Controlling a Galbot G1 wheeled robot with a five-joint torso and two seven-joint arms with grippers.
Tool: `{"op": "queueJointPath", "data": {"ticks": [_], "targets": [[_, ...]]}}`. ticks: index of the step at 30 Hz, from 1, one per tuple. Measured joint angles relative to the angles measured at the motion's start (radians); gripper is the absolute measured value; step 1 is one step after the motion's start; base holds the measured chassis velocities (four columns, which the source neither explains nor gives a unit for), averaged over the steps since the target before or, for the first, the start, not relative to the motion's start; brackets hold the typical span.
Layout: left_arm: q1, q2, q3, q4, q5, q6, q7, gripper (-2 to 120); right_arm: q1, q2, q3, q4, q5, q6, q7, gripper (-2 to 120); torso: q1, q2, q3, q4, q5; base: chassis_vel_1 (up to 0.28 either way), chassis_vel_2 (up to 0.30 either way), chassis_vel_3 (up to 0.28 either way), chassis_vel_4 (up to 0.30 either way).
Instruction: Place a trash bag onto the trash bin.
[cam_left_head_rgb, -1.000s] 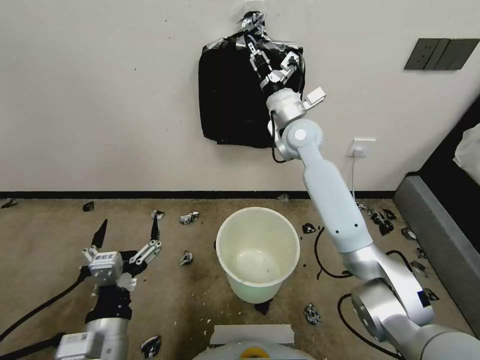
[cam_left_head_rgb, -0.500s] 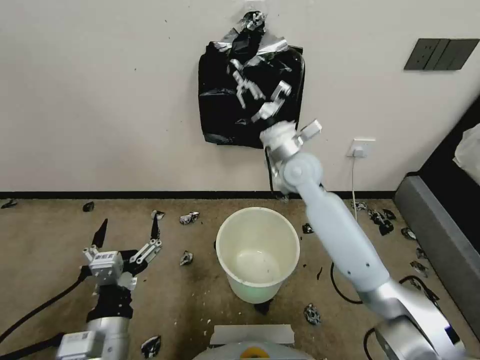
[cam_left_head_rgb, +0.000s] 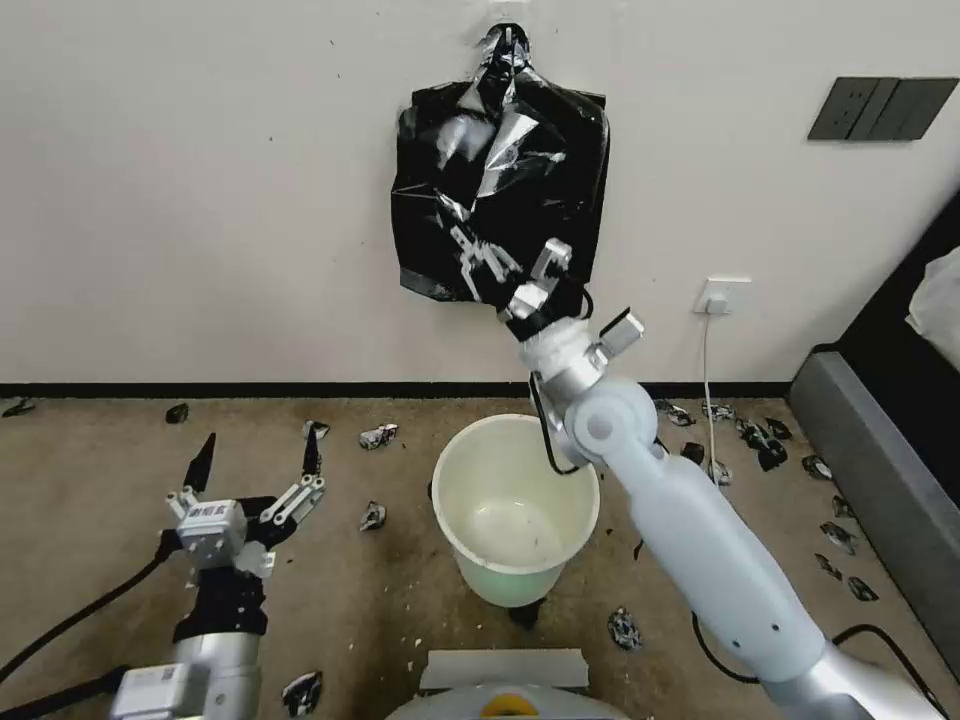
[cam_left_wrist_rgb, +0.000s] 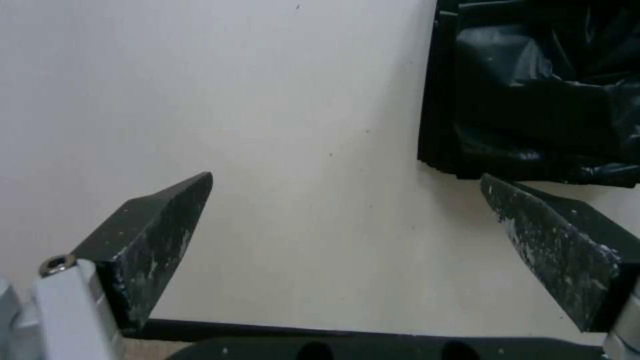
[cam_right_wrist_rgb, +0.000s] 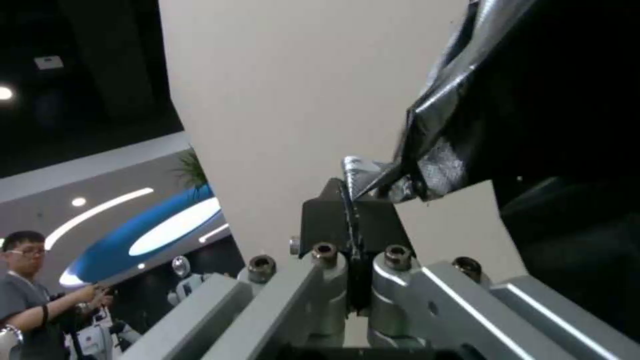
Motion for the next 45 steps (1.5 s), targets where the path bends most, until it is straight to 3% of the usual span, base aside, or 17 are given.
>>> {"op": "queueJointPath", "data": {"ticks": [23,45], "targets": [[0.004,0.006,0.017,-0.02,0.003,-0.001,0.0,100,-0.179,-0.087,-0.003,0.167,-0.074,-0.002,-0.018,0,0.0,0.0,0.0,0.0,0.0,0.0,0.0,0.0,0.0],[0.005,0.007,0.033,-0.023,0.009,0.0,0.0,100,-0.271,-0.138,-0.009,0.219,-0.111,-0.001,-0.073,0,0.0,0.0,0.0,0.0,0.0,0.0,0.0,0.0,0.0]]}}
